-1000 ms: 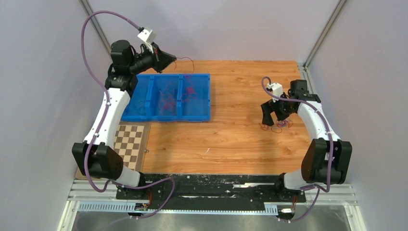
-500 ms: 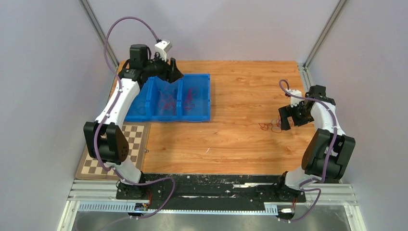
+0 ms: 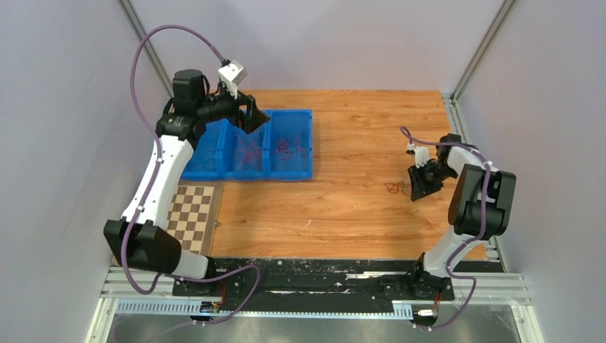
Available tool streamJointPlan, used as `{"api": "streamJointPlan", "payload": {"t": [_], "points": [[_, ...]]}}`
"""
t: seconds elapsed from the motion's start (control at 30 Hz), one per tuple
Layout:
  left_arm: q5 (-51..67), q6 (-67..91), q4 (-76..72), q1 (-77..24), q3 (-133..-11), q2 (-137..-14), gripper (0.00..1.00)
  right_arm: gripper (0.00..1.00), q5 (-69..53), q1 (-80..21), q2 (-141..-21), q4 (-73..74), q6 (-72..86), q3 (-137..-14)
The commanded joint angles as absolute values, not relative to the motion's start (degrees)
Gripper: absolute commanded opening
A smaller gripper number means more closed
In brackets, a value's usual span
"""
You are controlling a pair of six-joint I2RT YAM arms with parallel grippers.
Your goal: Untangle the cables
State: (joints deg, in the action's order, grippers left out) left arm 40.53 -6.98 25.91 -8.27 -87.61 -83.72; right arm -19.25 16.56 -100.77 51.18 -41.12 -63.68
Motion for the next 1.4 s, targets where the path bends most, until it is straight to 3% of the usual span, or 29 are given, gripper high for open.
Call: {"api": "streamJointPlan", "payload": {"t": [0.0, 0.07, 0.17, 0.27, 0.4, 0.5, 0.6, 0.8, 0.9, 1.07, 1.13, 1.37], "points": [[46.86, -11.44, 25.56, -8.71, -82.44, -78.82, 0.99, 0.25, -27.28, 10.86, -99.33, 49.78, -41.93, -64.05], [50.29, -11.45, 24.99, -8.82, -79.62, -77.42, 0.98, 0.18, -30.76, 7.21, -97.01, 50.44, -42.17, -62.53], [54.77, -10.88, 24.45, -9.59, -75.48, -76.27, 0.95, 0.19, -36.16, 1.48, -91.82, 53.41, -42.79, -61.17], [54.68, -12.06, 25.20, -11.25, -73.73, -75.64, 0.95, 0.32, -38.85, 1.38, -88.63, 56.37, -42.03, -63.37], [53.75, -12.14, 24.82, -12.78, -72.88, -75.46, 0.95, 0.63, -30.45, 3.11, -88.23, 54.76, -43.08, -66.64], [53.00, -12.11, 24.47, -13.00, -73.12, -75.67, 0.96, 0.76, -24.47, 5.77, -90.24, 50.99, -41.81, -67.97], [52.50, -12.54, 24.42, -13.08, -73.17, -75.71, 0.98, 0.79, -15.55, 6.47, -94.70, 48.05, -40.67, -69.97], [51.86, -14.44, 25.58, -13.10, -72.83, -75.56, 0.99, 0.85, -11.74, 8.11, -102.96, 47.35, -41.15, -71.59], [51.77, -16.11, 26.29, -13.10, -72.46, -75.54, 1.00, 0.73, -14.98, 7.77, -105.31, 47.67, -40.73, -71.09], [52.06, -21.17, 29.39, -13.24, -71.89, -75.80, 1.00, 0.18, -26.94, 4.25, -102.82, 51.01, -42.05, -69.17], [52.38, -23.60, 30.48, -13.56, -71.14, -75.58, 0.99, 0.01, -31.97, 1.51, -99.74, 51.75, -42.65, -68.03], [52.27, -31.03, 30.89, -19.53, -66.01, -75.07, 0.96, 0.00, -44.43, -8.48, -88.13, 51.34, -35.79, -68.47]]}}
